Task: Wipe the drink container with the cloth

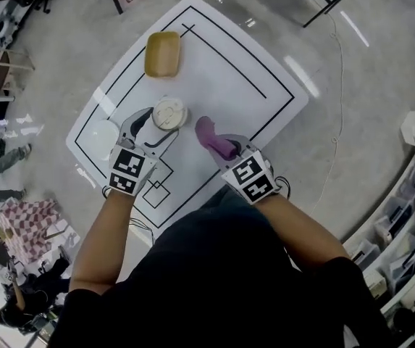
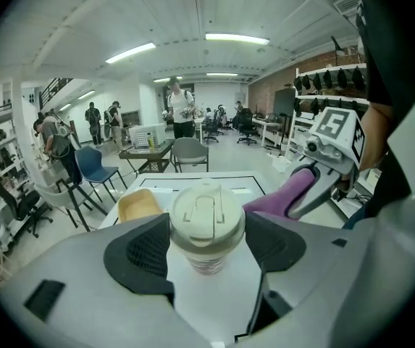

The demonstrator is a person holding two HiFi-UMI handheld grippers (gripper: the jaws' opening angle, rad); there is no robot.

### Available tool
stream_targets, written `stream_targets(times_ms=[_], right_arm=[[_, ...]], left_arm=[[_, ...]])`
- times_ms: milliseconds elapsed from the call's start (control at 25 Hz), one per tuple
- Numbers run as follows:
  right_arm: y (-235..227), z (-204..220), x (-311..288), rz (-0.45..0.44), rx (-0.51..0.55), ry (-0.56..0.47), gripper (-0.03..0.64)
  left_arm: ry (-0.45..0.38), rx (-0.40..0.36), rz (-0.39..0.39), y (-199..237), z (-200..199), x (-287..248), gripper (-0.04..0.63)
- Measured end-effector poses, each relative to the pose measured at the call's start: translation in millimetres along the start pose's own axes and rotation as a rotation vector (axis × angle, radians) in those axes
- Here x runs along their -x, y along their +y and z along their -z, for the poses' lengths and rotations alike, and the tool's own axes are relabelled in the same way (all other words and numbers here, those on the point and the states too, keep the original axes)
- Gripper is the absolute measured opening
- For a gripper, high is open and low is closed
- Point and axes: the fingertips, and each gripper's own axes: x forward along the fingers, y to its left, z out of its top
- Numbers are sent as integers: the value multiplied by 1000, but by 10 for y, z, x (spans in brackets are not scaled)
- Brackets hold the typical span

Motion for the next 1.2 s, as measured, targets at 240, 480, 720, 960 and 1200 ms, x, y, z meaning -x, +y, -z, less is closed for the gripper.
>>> stream_targets(times_ms=[240,480,720,960,1200], right_arm=[[286,-80,-303,40,113,-78,83],[400,-369,-366,57,177,-162,83],[375,-336,-610,59,231,-136,83],[278,-67,-989,39,256,-14,83],[115,310,-1328,29,237,156,83]], left_arm=[[20,-18,16,-27,-4,-26,354],[14,-19,20,-67,-37,-32,354],[16,-22,34,-43,-14,-40,351],[8,-33,43,-14,-15,-61,351],[-7,-37,53,-8,-9,-67,351]])
